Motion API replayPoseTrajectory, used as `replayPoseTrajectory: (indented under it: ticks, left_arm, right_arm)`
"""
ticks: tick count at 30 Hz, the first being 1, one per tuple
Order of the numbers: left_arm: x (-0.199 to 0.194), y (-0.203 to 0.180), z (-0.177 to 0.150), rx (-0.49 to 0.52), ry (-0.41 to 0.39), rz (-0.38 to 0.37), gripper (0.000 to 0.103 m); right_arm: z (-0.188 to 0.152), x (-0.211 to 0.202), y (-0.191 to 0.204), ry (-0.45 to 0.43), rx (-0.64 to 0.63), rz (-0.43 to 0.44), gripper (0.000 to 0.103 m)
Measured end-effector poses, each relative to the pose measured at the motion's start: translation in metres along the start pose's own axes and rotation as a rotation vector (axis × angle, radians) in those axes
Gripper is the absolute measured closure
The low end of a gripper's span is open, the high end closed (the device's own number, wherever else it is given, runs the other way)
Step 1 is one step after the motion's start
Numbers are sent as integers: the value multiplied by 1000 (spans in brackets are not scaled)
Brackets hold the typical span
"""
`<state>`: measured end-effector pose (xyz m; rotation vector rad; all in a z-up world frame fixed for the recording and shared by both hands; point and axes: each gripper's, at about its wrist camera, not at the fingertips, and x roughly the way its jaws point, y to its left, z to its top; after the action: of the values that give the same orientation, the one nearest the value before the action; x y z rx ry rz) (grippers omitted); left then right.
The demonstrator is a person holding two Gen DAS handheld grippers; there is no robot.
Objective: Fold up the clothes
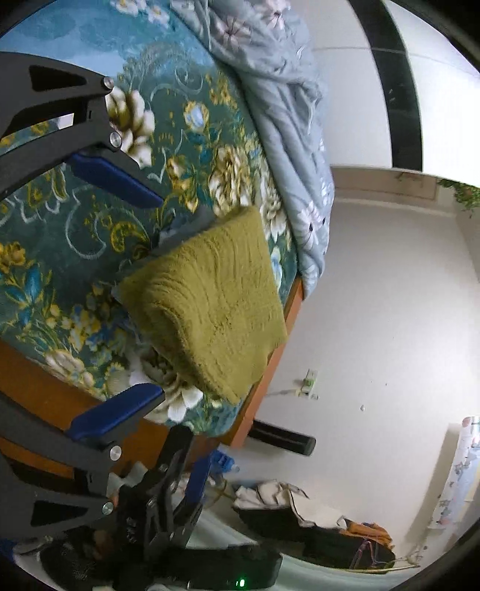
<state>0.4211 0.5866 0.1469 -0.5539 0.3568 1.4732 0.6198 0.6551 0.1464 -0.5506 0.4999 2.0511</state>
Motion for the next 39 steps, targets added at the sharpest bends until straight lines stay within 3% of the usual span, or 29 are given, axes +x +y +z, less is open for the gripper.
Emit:
replayPoseTrajectory:
  ticks: [2,8,12,24,34,39]
  left_arm:
    - [-4,0,-6,-6,-1,49,7]
    - [-1,8,-25,-76,61,69,7]
    - [-5,7,-39,-50,67,142,7]
    - [11,22,-81,-101,192,170,7]
    - [-4,29,-94,-101,164,147,7]
    - [-23,23,-89,-98,119,144,7]
  right_arm:
    - [-11,-4,6,21,5,-18,0]
    - [-40,-13,22,40,30,-60,0]
    - [-52,-8,33,103,19,-68,0]
    - [-79,5,46,183,31,-73,0]
    - [-105,9,48,218,90,-102,0]
    - [-100,-5,56,180,79,-126,0]
